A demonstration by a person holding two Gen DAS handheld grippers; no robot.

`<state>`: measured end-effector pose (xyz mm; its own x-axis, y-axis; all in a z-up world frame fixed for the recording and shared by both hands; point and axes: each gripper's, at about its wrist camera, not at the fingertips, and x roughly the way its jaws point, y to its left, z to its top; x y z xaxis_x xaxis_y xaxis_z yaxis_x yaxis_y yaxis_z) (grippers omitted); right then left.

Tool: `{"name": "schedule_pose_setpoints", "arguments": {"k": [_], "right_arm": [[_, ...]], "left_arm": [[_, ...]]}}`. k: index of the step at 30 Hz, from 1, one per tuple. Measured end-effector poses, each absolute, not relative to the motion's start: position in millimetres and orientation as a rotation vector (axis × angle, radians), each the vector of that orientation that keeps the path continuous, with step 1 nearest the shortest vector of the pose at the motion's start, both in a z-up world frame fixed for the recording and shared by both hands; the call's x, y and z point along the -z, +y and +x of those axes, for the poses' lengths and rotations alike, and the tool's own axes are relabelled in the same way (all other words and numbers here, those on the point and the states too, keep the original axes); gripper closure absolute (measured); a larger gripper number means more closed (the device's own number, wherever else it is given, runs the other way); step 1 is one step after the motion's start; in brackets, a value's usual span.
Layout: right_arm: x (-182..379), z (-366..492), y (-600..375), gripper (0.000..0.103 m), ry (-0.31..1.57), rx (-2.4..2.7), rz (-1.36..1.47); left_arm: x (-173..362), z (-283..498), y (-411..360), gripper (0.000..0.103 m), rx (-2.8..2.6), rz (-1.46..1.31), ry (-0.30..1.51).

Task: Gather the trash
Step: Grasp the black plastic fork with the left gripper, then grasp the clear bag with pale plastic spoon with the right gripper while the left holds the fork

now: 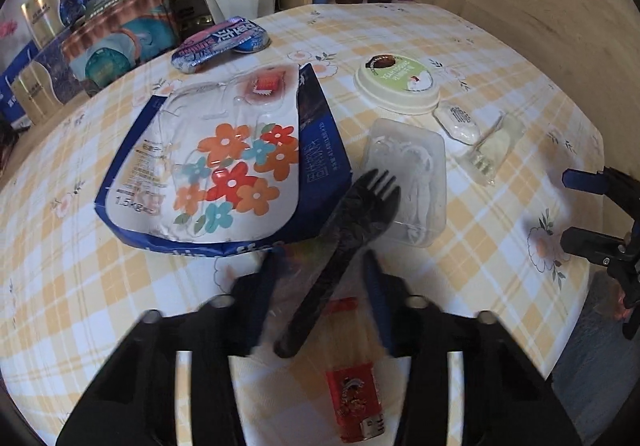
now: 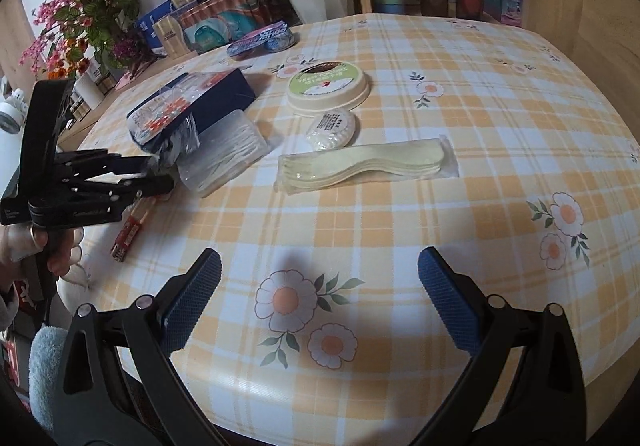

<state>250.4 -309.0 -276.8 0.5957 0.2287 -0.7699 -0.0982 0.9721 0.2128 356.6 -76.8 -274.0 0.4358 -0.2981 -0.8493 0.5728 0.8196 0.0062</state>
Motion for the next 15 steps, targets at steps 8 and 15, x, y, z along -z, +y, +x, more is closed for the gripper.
{"name": "schedule_pose_setpoints", "arguments": {"k": [8, 15], "right_arm": [[257, 292, -319, 0.006, 0.932, -0.303, -0.107], [268, 328, -309, 0.024, 1.048, -0.415, -0.377]], "left_arm": [[249, 329, -62, 0.099, 0.597, 0.257, 0.918], [224, 312, -49, 0.099, 0.602, 0.149, 0.858]]}}
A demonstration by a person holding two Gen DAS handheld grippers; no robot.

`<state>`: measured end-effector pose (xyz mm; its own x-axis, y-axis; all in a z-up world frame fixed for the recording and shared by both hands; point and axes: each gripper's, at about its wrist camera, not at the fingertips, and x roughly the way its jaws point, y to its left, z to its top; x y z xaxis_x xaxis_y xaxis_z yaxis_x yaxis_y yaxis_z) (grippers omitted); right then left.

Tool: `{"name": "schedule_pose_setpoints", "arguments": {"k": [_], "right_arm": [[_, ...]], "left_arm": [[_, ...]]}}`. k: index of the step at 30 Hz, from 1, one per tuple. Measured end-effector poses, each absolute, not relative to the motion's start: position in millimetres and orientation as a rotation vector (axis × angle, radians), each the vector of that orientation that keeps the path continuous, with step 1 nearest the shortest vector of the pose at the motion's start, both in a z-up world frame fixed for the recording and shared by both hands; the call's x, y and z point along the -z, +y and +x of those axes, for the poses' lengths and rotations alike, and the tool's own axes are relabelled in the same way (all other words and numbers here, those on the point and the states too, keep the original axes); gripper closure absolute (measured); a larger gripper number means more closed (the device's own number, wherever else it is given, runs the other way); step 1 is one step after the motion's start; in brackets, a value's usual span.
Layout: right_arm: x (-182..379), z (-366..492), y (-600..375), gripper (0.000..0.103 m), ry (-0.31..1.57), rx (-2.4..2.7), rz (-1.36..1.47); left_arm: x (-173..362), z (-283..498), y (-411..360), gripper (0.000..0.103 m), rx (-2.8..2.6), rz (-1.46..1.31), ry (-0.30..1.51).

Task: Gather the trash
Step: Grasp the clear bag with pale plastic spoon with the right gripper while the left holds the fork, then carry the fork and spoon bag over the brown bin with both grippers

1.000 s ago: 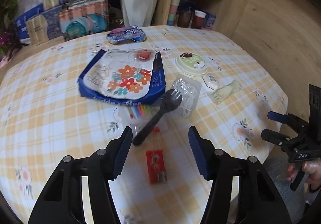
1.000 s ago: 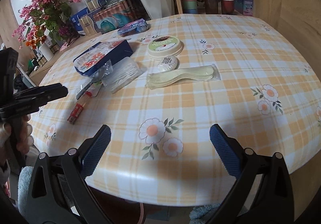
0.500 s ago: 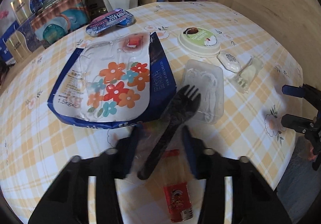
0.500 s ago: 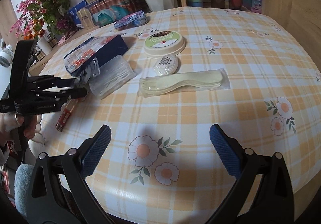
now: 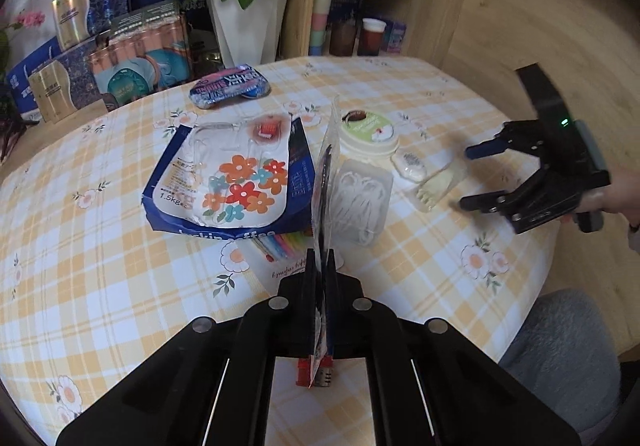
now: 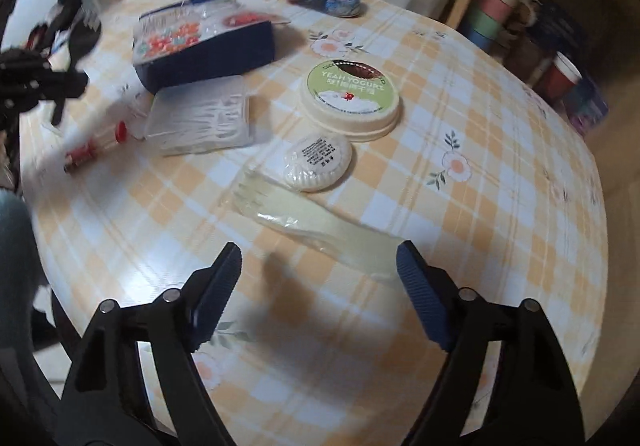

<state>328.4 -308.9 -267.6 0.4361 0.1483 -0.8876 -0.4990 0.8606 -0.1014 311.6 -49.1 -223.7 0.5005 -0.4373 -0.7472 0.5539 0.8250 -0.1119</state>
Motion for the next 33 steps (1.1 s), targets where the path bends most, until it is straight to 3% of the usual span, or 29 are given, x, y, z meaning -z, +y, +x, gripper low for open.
{"name": "schedule_pose_setpoints", "arguments": {"k": [9, 15, 17, 19, 22, 26, 29, 33], "right_arm": [[276, 352, -281, 0.032, 1.111, -0.549, -0.539], [283, 363, -290, 0.039, 1.218, -0.562, -0.395], [282, 362, -293, 0.044, 1.223, -0.55, -0.36], [280, 357, -298, 0.061, 1.234, -0.525, -0.318], [278, 346, -303, 0.075, 1.228, -0.506, -0.268], [274, 326, -312, 0.082, 1.191, -0.461, -0.153], [269, 313, -317, 0.083, 1.115, -0.391, -0.05], [256, 283, -323, 0.091, 0.957, -0.373, 0.168]], "left_arm": [[209, 290, -26, 0.099, 0.579, 0.009, 0.827], [211, 278, -14, 0.099, 0.561, -0.047, 0.836], [211, 275, -11, 0.099, 0.554, -0.059, 0.838], [211, 271, -8, 0.099, 0.55, -0.072, 0.838], [212, 266, -6, 0.099, 0.543, -0.086, 0.842], [209, 254, -5, 0.099, 0.53, -0.089, 0.834], [206, 244, -1, 0.099, 0.523, -0.113, 0.834], [199, 230, 3, 0.099, 0.515, -0.132, 0.825]]}}
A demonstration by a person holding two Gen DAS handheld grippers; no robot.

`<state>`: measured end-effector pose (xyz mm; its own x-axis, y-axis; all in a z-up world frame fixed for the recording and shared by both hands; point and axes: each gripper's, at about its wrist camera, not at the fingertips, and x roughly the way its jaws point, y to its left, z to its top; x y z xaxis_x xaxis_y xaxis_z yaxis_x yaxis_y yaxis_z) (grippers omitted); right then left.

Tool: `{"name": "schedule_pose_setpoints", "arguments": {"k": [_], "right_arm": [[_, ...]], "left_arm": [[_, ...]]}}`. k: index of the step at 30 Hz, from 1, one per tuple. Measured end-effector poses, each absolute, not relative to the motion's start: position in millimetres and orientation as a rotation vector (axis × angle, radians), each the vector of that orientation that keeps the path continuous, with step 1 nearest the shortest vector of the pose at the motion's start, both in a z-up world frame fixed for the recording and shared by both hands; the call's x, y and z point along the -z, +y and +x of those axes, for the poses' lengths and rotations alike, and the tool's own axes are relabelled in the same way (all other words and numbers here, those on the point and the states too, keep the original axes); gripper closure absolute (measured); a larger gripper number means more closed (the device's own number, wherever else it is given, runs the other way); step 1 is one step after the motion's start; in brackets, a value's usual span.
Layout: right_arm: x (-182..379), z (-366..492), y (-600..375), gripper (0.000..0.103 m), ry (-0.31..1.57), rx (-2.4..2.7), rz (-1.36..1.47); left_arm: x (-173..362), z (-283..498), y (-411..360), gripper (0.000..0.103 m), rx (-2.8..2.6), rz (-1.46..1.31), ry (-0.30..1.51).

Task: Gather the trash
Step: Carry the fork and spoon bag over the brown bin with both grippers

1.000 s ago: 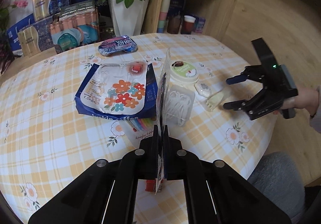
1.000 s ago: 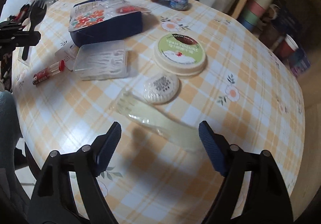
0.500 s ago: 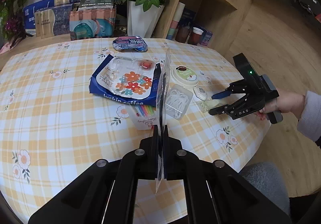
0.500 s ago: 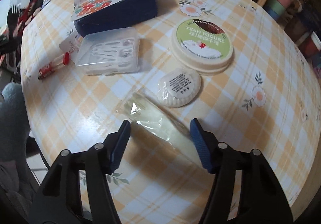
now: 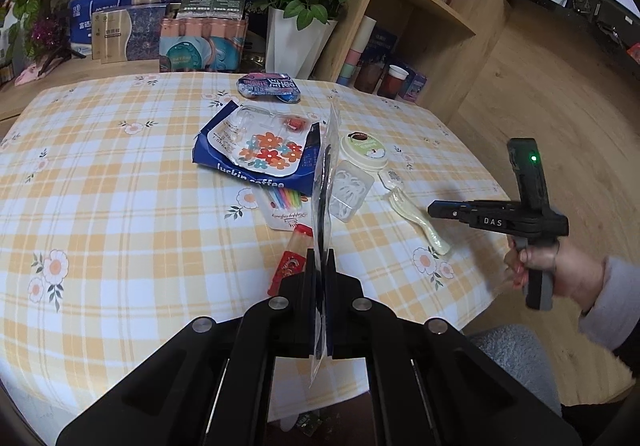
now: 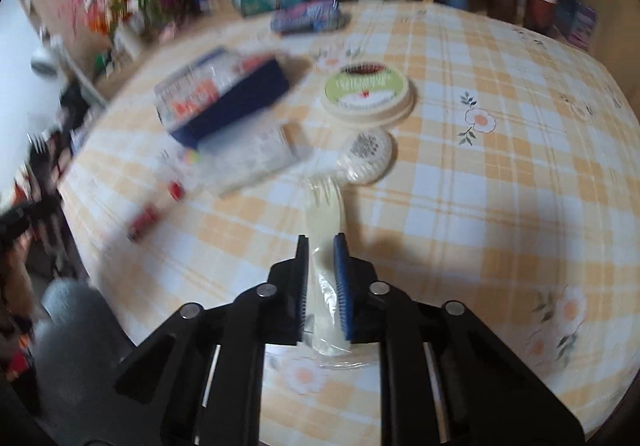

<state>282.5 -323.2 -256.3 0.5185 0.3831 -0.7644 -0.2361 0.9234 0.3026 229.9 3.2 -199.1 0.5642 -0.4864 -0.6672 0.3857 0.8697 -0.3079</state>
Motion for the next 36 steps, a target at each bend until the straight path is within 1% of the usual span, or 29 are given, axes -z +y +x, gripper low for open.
{"name": "schedule_pose_setpoints", "arguments": {"k": [1, 3, 6, 8, 9, 10, 13, 15, 17, 18, 20, 28, 36], "right_arm": [[256, 276, -325, 0.095, 0.932, -0.364, 0.227], [260, 268, -323, 0.095, 0.928, -0.31, 0.248], [267, 265, -307, 0.094, 0.932, -0.256, 0.13], [265, 266, -304, 0.076, 0.905, -0.245, 0.071], [264, 265, -304, 0.059, 0.893, -0.245, 0.072], [264, 268, -304, 0.049, 0.888, -0.244, 0.078], [273, 286, -296, 0.049, 0.958, -0.235, 0.037], [282, 295, -289, 0.053, 1.008, -0.228, 0.0], [284, 300, -288, 0.066, 1.027, -0.211, -0.005], [284, 301, -289, 0.081, 1.041, -0.216, 0.013], [281, 298, -290, 0.082, 1.035, -0.221, 0.045], [243, 251, -289, 0.082, 0.868, -0.294, 0.18], [216, 161, -262, 0.083, 0.723, -0.402, 0.226]], "left_arm": [[197, 227, 4, 0.099, 0.513, -0.137, 0.822], [194, 219, 5, 0.099, 0.51, -0.142, 0.817], [190, 208, 6, 0.099, 0.512, -0.141, 0.814], [189, 202, 7, 0.099, 0.508, -0.133, 0.809], [188, 198, 8, 0.099, 0.506, -0.133, 0.807], [189, 196, 9, 0.099, 0.504, -0.139, 0.807], [192, 192, 13, 0.099, 0.49, -0.157, 0.816], [192, 191, 16, 0.099, 0.482, -0.17, 0.819], [191, 189, 19, 0.099, 0.475, -0.173, 0.815], [190, 188, 20, 0.099, 0.472, -0.173, 0.813], [189, 187, 23, 0.099, 0.465, -0.177, 0.811], [177, 170, 32, 0.099, 0.454, -0.213, 0.782], [170, 134, 44, 0.099, 0.463, -0.294, 0.778]]}}
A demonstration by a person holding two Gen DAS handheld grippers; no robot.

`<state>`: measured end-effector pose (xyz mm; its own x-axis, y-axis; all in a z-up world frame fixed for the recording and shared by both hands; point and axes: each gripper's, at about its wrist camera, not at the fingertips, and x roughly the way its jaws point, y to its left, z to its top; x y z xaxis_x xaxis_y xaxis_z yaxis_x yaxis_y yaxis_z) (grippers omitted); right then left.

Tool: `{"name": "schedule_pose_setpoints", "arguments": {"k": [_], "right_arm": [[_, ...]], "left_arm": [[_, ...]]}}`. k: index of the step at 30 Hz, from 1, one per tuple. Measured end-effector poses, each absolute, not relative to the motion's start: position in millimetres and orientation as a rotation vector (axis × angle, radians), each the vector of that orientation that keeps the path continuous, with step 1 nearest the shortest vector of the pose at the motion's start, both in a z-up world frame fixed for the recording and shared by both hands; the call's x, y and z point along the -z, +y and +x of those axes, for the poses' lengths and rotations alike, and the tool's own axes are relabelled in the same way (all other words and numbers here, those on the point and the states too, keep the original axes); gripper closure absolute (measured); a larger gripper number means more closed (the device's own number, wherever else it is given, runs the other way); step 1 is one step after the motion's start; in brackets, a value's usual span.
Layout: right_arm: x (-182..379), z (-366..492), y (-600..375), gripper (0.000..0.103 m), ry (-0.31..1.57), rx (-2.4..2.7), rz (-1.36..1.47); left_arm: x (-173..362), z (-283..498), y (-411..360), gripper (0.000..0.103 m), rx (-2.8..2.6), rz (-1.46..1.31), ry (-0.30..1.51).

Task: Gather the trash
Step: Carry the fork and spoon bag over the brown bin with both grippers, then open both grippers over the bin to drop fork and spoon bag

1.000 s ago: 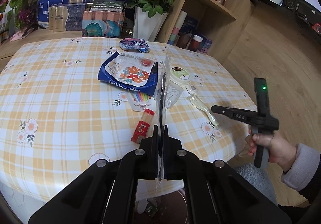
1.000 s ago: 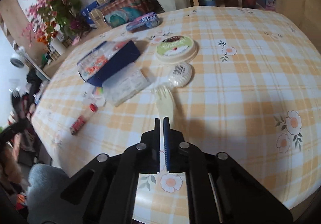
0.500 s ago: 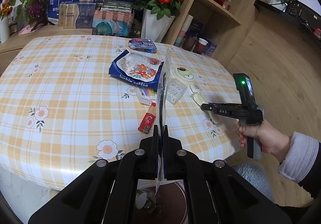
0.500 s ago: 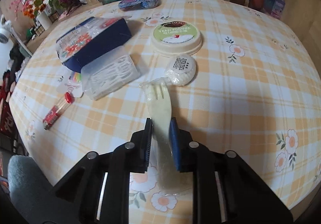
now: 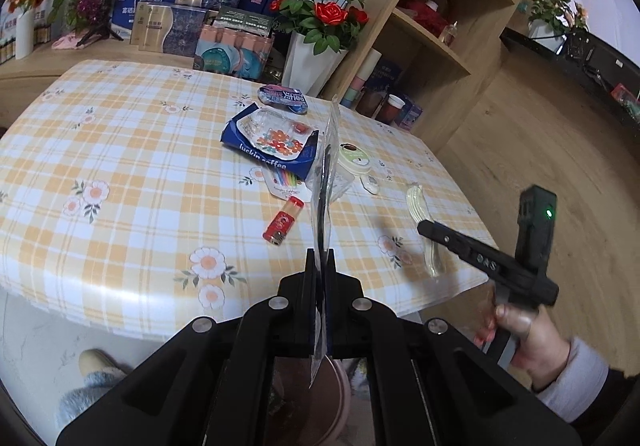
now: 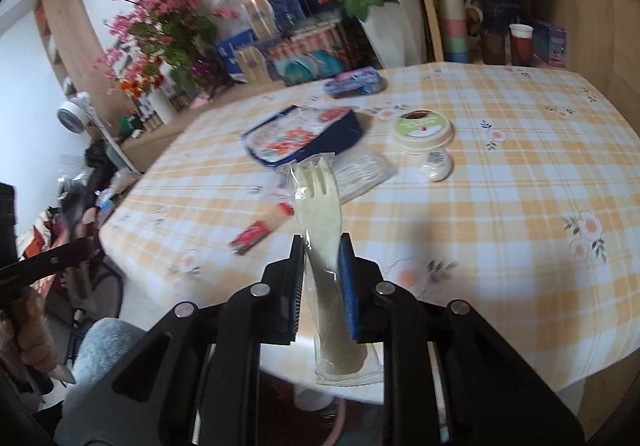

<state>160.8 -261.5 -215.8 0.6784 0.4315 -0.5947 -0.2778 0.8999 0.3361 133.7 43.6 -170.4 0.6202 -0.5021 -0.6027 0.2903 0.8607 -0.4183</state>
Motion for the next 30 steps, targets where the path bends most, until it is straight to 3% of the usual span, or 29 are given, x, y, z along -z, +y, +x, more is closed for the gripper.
{"name": "schedule_pose_setpoints", "arguments": {"k": [17, 20, 22, 23, 25, 30], "right_arm": [[226, 82, -192, 0.079, 0.753, -0.53, 0.089], [218, 75, -184, 0.062, 0.716, -0.552, 0.072], [213, 72, -182, 0.038, 0.687, -0.534, 0.051], [208, 69, -182, 0.033, 0.662, -0.518, 0.038], [202, 65, -183, 0.012, 0.625, -0.483, 0.024], [188, 63, -191, 0.006, 0.575, -0.389, -0.012]], "left_arm": [[171, 75, 57, 0.099, 0.433, -0.287, 0.767], [168, 68, 60, 0.099, 0.425, -0.278, 0.758], [167, 65, 61, 0.099, 0.421, -0.277, 0.753], [166, 64, 62, 0.099, 0.42, -0.278, 0.751], [166, 61, 62, 0.099, 0.415, -0.28, 0.75], [166, 56, 58, 0.099, 0.42, -0.278, 0.748]]}}
